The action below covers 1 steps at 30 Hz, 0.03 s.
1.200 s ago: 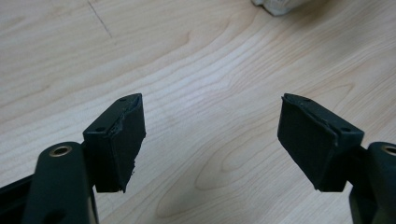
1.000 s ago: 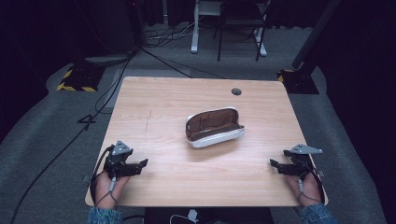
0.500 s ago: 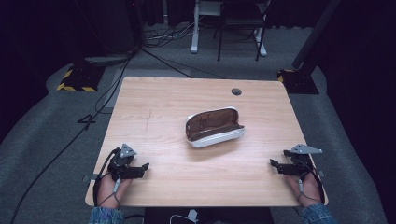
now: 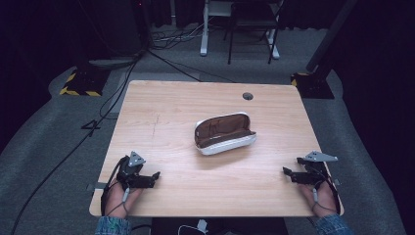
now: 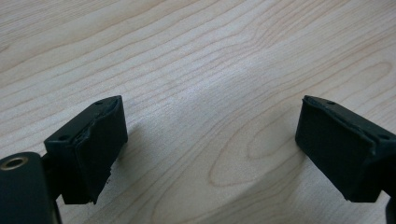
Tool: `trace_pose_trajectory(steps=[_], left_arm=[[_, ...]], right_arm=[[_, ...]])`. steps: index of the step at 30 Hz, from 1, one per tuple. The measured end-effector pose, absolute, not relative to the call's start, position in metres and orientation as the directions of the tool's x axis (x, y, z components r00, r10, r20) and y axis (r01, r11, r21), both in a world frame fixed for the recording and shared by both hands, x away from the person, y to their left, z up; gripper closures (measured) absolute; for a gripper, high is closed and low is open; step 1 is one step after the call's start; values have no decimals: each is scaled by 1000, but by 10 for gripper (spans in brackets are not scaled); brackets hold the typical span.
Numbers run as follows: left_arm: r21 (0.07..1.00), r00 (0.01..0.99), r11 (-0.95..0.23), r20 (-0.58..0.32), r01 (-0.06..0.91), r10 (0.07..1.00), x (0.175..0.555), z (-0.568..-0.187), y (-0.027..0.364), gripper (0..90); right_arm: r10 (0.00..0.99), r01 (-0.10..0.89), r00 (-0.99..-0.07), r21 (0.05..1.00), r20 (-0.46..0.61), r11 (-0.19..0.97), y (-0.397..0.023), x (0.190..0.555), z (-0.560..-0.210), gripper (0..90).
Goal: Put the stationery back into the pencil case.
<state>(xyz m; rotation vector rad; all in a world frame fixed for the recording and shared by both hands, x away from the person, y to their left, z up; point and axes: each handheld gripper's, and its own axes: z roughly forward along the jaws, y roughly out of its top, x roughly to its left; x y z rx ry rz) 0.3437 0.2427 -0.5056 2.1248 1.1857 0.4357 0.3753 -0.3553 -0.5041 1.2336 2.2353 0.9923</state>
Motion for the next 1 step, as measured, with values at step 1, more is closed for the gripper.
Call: trace_pose_trajectory(steps=[1], left_arm=[[685,534,-373,-28,626,845,344,-506,243,95]], right_arm=[[847,563,-531,744,-7,359,-355,375,-504,214]])
